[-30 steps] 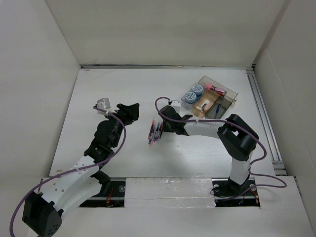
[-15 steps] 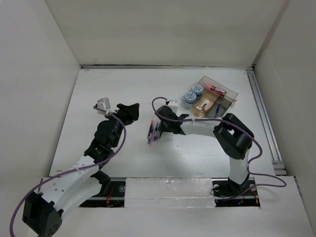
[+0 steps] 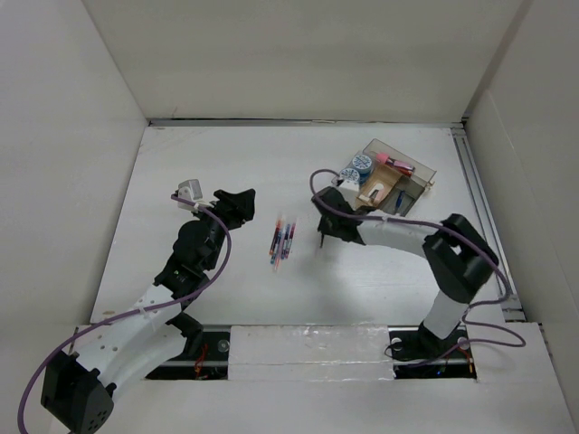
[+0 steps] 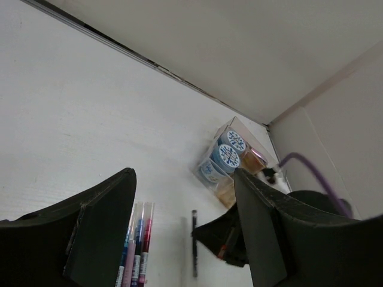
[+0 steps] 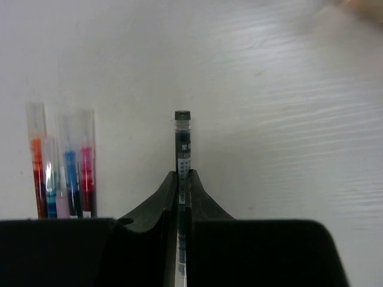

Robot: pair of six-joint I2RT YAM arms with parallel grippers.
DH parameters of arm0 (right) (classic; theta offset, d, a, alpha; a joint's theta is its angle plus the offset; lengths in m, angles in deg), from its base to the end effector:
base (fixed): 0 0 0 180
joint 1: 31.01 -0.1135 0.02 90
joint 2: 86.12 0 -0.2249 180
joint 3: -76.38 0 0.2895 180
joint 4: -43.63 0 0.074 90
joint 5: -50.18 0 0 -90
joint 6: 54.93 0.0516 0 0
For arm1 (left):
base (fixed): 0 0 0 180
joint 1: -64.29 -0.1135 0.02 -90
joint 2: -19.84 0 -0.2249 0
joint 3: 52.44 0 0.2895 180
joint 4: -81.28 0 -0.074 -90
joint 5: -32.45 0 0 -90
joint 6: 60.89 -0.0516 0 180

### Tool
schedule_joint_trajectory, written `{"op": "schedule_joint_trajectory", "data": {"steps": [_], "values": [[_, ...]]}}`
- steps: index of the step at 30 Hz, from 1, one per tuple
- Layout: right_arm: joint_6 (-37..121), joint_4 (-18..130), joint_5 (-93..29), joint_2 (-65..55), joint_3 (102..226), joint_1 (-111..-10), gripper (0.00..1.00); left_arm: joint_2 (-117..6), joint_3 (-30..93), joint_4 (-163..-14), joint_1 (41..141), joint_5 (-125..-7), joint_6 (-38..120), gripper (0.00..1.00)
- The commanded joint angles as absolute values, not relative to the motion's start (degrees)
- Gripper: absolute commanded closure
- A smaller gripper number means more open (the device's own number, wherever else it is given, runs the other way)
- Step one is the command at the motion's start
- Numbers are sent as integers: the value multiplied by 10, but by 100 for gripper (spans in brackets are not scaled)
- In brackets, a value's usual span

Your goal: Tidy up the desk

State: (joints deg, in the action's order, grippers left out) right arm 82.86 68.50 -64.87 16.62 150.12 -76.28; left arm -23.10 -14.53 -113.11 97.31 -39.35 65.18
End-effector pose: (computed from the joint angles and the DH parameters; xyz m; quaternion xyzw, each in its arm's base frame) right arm 0.2928 0.2645 0.0950 0.0876 0.9264 0.0778 0.3579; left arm 0.2311 -0.1310 0.2613 -0.1375 0.6355 -0.3426 0.6781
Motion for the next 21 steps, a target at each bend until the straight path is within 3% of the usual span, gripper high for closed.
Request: {"op": "schedule_joint_trajectory", "data": {"steps": [1, 6, 12, 17, 20, 21], "values": [[843, 654, -679, 67, 1477, -696, 100, -230, -144, -1151, 974, -393, 646, 37], [852, 615, -701, -23, 1428, -551, 98, -226, -146, -1152, 974, -394, 647, 37], [896, 584, -608, -34, 1411, -399, 94, -228, -148, -1156, 974, -401, 648, 37], [902, 598, -598, -23, 1414, -359, 93, -226, -147, -1156, 974, -401, 648, 37], [906, 602, -616, -21, 1414, -354, 85, -221, -147, -1153, 974, -401, 648, 37], [909, 603, -618, -21, 1415, -354, 78, -219, -148, -1157, 974, -402, 648, 37]]}}
